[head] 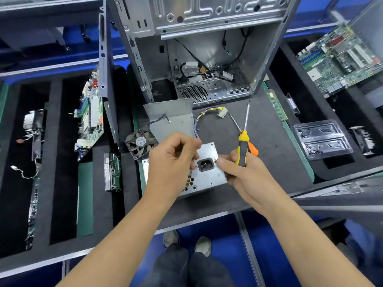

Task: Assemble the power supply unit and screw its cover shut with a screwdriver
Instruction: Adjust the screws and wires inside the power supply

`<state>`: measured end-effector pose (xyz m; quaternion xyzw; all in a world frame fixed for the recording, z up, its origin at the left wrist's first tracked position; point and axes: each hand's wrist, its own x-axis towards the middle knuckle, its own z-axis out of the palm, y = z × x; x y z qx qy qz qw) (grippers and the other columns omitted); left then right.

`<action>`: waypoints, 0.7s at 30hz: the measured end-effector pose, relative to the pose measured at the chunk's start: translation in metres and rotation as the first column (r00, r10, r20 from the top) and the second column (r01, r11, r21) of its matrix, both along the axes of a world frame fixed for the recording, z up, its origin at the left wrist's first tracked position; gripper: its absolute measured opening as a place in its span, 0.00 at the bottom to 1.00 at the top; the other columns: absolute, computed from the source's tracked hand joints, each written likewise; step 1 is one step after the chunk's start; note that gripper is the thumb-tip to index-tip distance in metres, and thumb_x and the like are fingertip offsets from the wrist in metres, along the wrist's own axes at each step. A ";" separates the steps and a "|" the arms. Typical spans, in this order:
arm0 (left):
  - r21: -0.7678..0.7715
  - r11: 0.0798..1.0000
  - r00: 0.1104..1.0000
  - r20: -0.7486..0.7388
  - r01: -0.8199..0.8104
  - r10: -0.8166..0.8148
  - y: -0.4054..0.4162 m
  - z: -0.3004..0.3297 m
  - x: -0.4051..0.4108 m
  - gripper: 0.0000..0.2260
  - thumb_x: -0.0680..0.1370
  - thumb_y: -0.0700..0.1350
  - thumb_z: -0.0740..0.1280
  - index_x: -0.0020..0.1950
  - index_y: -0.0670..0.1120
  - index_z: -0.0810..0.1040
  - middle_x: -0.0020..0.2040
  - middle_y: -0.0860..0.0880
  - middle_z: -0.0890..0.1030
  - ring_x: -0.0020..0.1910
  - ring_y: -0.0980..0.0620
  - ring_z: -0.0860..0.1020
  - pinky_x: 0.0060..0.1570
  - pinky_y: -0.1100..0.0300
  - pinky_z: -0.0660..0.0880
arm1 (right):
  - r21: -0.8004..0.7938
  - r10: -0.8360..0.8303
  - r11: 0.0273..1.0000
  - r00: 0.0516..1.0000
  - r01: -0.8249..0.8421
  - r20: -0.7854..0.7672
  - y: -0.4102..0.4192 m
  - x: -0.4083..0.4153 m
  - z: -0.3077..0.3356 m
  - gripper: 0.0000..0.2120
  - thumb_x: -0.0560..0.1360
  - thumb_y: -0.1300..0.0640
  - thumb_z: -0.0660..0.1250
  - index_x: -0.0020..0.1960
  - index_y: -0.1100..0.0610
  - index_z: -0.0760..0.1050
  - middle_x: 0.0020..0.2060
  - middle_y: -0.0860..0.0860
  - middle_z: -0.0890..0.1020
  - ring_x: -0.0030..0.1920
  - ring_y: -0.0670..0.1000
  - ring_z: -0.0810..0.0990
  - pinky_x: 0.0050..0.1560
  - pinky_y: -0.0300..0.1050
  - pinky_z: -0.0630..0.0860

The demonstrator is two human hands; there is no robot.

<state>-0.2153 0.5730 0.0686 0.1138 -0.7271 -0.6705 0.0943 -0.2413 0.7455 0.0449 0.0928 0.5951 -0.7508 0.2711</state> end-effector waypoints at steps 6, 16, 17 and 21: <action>0.005 0.997 0.996 0.040 0.080 -0.080 0.000 0.002 -0.004 0.21 0.73 0.66 0.67 0.32 0.50 0.79 0.26 0.52 0.78 0.21 0.56 0.73 0.23 0.64 0.71 | 0.048 -0.020 0.999 0.998 0.023 -0.054 0.001 -0.002 0.001 0.16 0.76 0.55 0.70 0.37 0.52 0.64 0.38 0.60 0.76 0.44 0.54 0.81 0.49 0.46 0.80; 0.055 0.994 0.995 0.044 0.092 -0.095 -0.003 0.002 -0.005 0.19 0.75 0.61 0.61 0.29 0.54 0.78 0.21 0.54 0.72 0.20 0.60 0.68 0.22 0.69 0.66 | 0.253 0.067 0.965 0.878 0.063 -0.475 -0.027 0.001 0.052 0.08 0.69 0.67 0.76 0.45 0.59 0.79 0.42 0.48 0.85 0.42 0.46 0.83 0.43 0.36 0.79; 0.056 0.994 0.994 0.032 0.098 -0.100 -0.003 0.002 -0.005 0.18 0.76 0.60 0.61 0.30 0.53 0.78 0.21 0.54 0.72 0.20 0.61 0.68 0.22 0.69 0.66 | 0.258 0.074 0.964 0.872 0.062 -0.484 -0.032 0.002 0.054 0.08 0.69 0.67 0.77 0.45 0.60 0.80 0.40 0.47 0.85 0.40 0.47 0.83 0.42 0.36 0.79; 0.043 0.994 0.995 0.023 0.097 -0.098 -0.004 0.000 -0.006 0.19 0.76 0.61 0.60 0.30 0.53 0.76 0.21 0.55 0.72 0.20 0.60 0.68 0.22 0.69 0.66 | 0.274 0.053 0.956 0.852 0.108 -0.521 -0.041 0.001 0.055 0.15 0.68 0.66 0.77 0.35 0.48 0.77 0.37 0.46 0.85 0.39 0.52 0.84 0.44 0.47 0.81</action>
